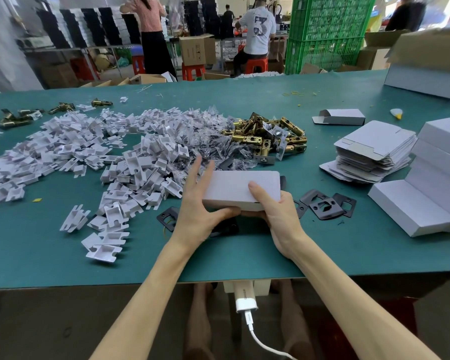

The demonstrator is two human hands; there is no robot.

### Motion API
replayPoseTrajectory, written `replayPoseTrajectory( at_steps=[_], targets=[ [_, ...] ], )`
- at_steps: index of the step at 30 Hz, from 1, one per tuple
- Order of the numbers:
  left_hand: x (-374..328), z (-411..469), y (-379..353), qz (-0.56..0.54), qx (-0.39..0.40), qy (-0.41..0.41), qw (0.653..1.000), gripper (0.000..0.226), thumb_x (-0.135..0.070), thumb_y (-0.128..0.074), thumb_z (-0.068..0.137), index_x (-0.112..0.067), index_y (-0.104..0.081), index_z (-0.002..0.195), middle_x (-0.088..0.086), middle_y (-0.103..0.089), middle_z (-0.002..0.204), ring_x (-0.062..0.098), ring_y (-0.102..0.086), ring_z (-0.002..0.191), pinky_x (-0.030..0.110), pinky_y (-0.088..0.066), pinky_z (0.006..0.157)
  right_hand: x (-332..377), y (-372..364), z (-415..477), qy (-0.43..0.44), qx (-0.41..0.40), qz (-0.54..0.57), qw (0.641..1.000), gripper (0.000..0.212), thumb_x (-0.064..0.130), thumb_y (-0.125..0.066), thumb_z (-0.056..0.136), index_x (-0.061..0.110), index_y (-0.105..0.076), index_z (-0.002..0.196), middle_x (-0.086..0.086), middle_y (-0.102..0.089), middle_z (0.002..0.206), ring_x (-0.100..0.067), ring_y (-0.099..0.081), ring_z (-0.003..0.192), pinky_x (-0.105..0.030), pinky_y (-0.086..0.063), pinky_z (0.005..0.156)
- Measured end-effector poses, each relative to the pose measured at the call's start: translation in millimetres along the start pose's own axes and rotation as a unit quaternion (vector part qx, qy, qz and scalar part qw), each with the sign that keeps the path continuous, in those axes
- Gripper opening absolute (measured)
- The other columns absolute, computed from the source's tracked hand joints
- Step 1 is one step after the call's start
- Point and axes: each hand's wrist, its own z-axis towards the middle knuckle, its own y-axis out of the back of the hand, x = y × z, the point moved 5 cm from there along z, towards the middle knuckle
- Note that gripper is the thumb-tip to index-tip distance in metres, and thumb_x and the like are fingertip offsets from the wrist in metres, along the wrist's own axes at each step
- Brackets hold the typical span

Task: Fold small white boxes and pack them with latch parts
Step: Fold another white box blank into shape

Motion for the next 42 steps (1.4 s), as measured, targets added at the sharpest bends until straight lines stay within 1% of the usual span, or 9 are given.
replayPoseTrajectory(
  at_steps=[7,12,15,17,22,27,32,38,42],
  targets=[
    [1.7,-2.8,4.0,-0.022,-0.033,0.042,0.998,0.08,-0.053,-0.085,0.071,-0.023,-0.063,0.141,-0.007,-0.058,0.134,0.004,-0.051,0.127,0.019,-0.04,0.109,7.7,-3.3,-0.8,0.014,0.028,0.065,0.997,0.063,0.07,-0.06,0.081,0.019,-0.068,0.117,-0.007,-0.077,0.103,-0.029,-0.075,0.093,-0.034,-0.062,0.069],
    [6.0,-4.4,4.1,-0.185,-0.049,0.087,0.978,0.07,-0.083,-0.063,0.077,-0.024,-0.075,0.112,-0.013,-0.075,0.093,0.0,-0.066,0.084,0.012,-0.048,0.072,6.8,-3.9,2.3,0.027,0.05,0.046,0.997,0.072,0.054,-0.063,0.089,0.022,-0.04,0.149,-0.008,-0.074,0.12,-0.036,-0.075,0.097,-0.032,-0.063,0.071],
    [1.9,-3.6,0.6,-0.207,-0.028,0.076,0.975,0.084,-0.083,-0.055,0.084,-0.002,-0.072,0.095,0.02,-0.069,0.089,0.018,-0.061,0.083,0.035,-0.047,0.075,2.2,-6.7,1.2,0.026,0.062,0.006,0.998,0.073,0.047,-0.071,0.087,0.01,-0.047,0.145,-0.004,-0.074,0.12,-0.027,-0.075,0.102,-0.031,-0.061,0.075],
    [0.3,-4.2,-2.5,-0.213,-0.002,0.081,0.974,0.092,-0.084,-0.053,0.084,0.007,-0.064,0.086,0.021,-0.058,0.082,0.025,-0.053,0.083,0.043,-0.041,0.078,1.4,-7.1,0.2,0.041,0.073,-0.027,0.996,0.062,0.047,-0.076,0.087,0.013,-0.059,0.135,-0.001,-0.075,0.118,-0.02,-0.073,0.103,-0.03,-0.059,0.076],
    [-8.9,-7.1,-0.8,-0.221,0.007,0.065,0.973,0.105,-0.083,-0.055,0.083,0.022,-0.057,0.087,0.021,-0.059,0.078,0.027,-0.053,0.077,0.045,-0.04,0.071,3.1,-5.7,-1.9,0.058,0.092,-0.057,0.992,0.031,0.046,-0.076,0.086,0.029,-0.075,0.112,0.0,-0.076,0.115,-0.018,-0.072,0.105,-0.043,-0.054,0.084],
    [-8.3,-7.0,-1.3,-0.226,0.007,0.046,0.973,0.067,-0.063,-0.056,0.096,0.003,-0.068,0.098,0.035,-0.063,0.095,0.027,-0.061,0.083,0.044,-0.049,0.074,9.9,-8.9,-5.3,0.06,0.081,-0.038,0.994,0.022,0.038,-0.079,0.086,0.029,-0.077,0.106,0.0,-0.078,0.109,-0.009,-0.072,0.094,-0.016,-0.051,0.066],
    [3.5,2.7,-6.3,-0.228,0.078,0.09,0.966,0.027,-0.035,-0.077,0.088,-0.02,-0.077,0.11,0.005,-0.08,0.106,0.018,-0.076,0.098,0.027,-0.06,0.081,10.5,-8.5,-5.0,0.062,0.081,-0.025,0.994,0.027,0.033,-0.08,0.083,0.026,-0.077,0.109,-0.005,-0.078,0.108,-0.016,-0.072,0.095,-0.017,-0.053,0.07],
    [3.2,41.6,5.9,-0.368,0.037,0.141,0.918,0.04,-0.032,-0.081,0.087,-0.014,-0.073,0.121,0.012,-0.076,0.12,0.031,-0.073,0.11,0.041,-0.064,0.085,4.3,-6.3,0.5,0.037,0.038,-0.034,0.998,0.045,0.049,-0.064,0.089,0.023,-0.071,0.125,0.005,-0.075,0.109,-0.007,-0.065,0.091,-0.026,-0.053,0.076],
    [13.1,52.5,-9.1,-0.433,0.006,0.193,0.88,0.044,-0.026,-0.076,0.086,-0.007,-0.066,0.125,0.015,-0.074,0.123,0.034,-0.07,0.115,0.043,-0.064,0.084,-0.6,-4.9,1.6,0.025,0.027,-0.028,0.999,0.031,0.037,-0.066,0.094,0.018,-0.071,0.119,0.001,-0.075,0.105,-0.011,-0.068,0.093,-0.027,-0.054,0.077]
  ],
)
